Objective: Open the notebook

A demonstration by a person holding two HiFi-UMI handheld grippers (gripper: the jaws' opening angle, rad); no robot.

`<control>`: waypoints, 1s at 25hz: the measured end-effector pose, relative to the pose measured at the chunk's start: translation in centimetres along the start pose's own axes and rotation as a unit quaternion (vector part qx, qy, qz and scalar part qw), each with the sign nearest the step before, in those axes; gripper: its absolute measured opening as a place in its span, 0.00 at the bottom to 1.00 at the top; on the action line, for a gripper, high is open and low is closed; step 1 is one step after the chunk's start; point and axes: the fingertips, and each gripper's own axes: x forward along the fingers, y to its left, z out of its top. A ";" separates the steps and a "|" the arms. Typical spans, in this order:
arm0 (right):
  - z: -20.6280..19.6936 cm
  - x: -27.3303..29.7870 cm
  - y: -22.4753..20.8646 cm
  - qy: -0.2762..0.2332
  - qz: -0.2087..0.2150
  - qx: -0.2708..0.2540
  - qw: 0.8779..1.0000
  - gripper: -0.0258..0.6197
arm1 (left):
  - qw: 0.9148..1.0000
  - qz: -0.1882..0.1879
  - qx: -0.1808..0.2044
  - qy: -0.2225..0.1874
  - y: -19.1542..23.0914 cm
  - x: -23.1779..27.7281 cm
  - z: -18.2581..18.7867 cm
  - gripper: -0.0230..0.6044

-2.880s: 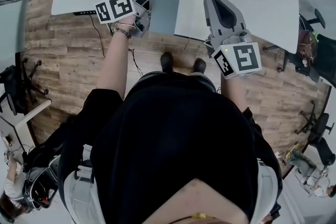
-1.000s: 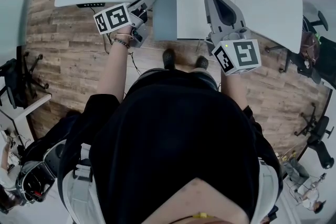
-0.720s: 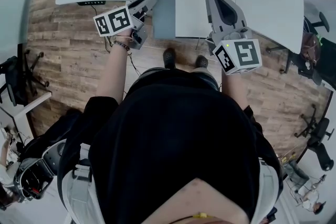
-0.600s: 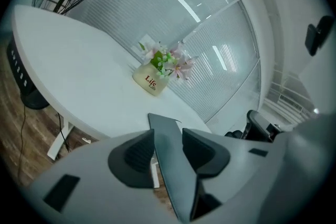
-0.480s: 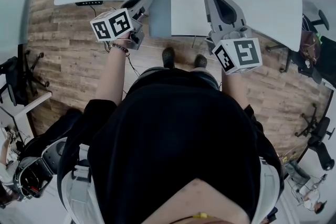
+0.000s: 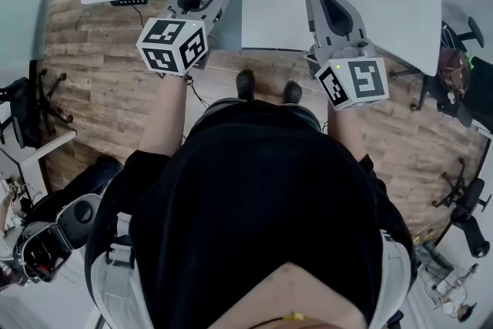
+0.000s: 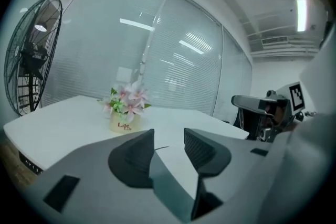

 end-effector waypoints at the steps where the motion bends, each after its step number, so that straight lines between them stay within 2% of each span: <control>1: 0.2 -0.1 -0.1 -0.002 0.000 0.000 1.000 0.05 | 1.000 -0.001 0.008 -0.006 -0.5 0.0 0.7 0.33; 6: 1.4 -1.3 -1.2 -0.012 -0.003 -0.006 1.000 0.05 | 0.999 -0.010 0.039 -0.036 -3.5 0.3 3.3 0.32; 10: 2.1 -2.4 -2.2 -0.017 -0.009 -0.010 1.000 0.05 | 0.997 -0.015 0.070 -0.040 -5.6 1.0 4.0 0.31; 17: 3.3 -4.3 -4.0 -0.027 -0.014 -0.016 0.999 0.05 | 0.993 -0.032 0.089 -0.069 -9.8 1.7 6.0 0.25; 25: 4.5 -6.0 -5.2 -0.038 -0.011 -0.022 0.999 0.05 | 0.989 -0.031 0.110 -0.095 -13.1 1.8 7.7 0.17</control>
